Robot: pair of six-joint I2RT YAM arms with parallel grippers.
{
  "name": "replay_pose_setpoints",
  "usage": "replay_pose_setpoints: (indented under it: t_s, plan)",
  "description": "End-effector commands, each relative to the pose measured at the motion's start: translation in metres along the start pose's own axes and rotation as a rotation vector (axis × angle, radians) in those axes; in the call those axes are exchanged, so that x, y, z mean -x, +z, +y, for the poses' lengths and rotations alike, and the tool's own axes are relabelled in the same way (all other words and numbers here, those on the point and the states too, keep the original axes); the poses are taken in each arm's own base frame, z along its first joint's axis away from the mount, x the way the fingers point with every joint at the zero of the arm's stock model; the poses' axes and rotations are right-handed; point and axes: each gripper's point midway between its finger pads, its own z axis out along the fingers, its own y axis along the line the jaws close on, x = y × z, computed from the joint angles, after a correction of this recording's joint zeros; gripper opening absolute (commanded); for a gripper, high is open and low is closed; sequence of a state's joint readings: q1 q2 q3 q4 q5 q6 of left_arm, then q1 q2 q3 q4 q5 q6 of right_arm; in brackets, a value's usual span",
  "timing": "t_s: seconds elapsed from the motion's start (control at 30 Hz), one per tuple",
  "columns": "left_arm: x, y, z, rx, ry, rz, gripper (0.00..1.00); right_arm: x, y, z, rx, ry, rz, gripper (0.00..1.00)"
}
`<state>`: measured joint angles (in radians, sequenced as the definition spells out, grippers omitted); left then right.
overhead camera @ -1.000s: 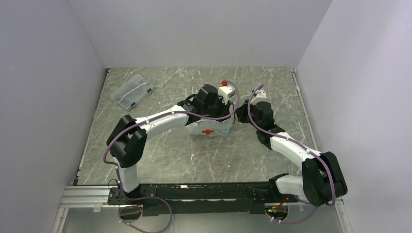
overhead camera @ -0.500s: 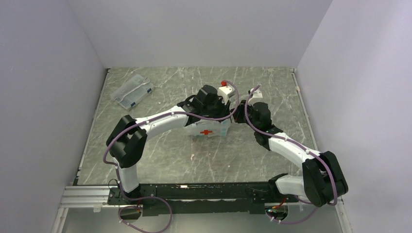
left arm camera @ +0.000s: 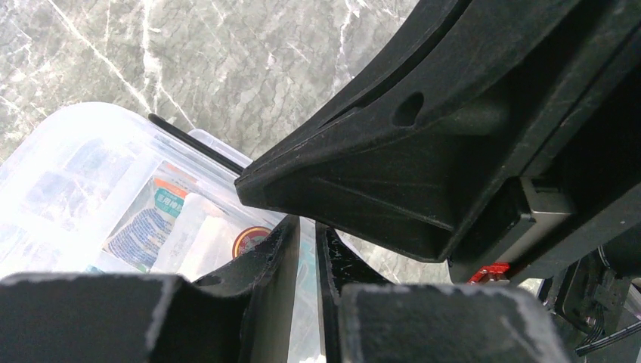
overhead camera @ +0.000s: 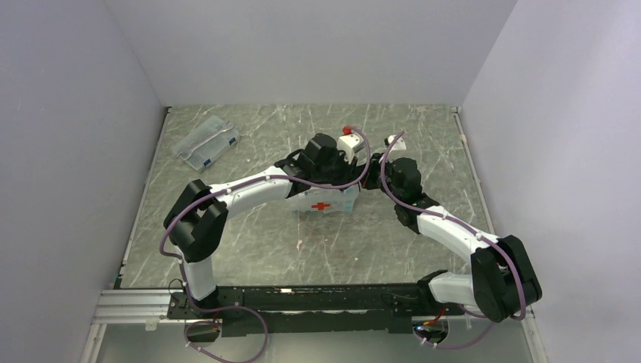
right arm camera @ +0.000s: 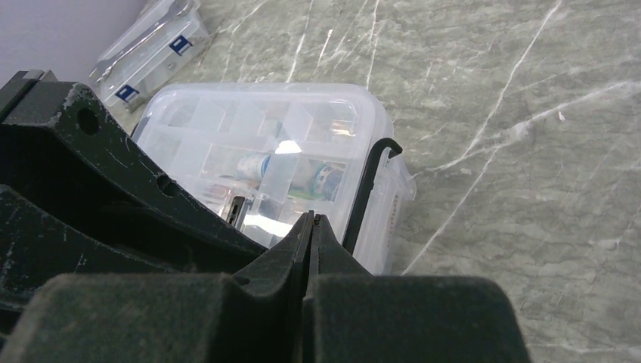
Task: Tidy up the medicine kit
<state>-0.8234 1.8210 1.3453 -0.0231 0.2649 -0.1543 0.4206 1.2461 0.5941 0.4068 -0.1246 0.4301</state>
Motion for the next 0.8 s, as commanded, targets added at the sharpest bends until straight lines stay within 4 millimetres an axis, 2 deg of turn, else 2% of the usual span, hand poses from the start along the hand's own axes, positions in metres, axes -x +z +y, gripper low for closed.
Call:
replay_pose_setpoints:
  t_s: [0.0,0.2,0.27,0.53,0.77]
  plan:
    - [-0.078,-0.010,0.009,0.042,-0.066,0.255,0.20,0.025,0.002,0.022,0.067,-0.001,-0.062,0.00]
    - [-0.061,-0.020,0.007,0.059,-0.049,0.224,0.23,0.028,-0.002,0.012,0.003,-0.011,-0.066,0.00]
    - [-0.052,-0.026,0.007,0.071,-0.042,0.206,0.25,0.031,-0.006,0.009,-0.015,-0.020,-0.073,0.04]
    - [-0.020,-0.057,0.013,0.163,-0.037,0.126,0.41,0.050,-0.033,-0.007,-0.127,-0.070,-0.115,0.41]
    - [0.006,-0.104,0.016,0.271,-0.049,0.035,0.51,0.054,-0.060,-0.017,-0.200,-0.092,-0.102,0.66]
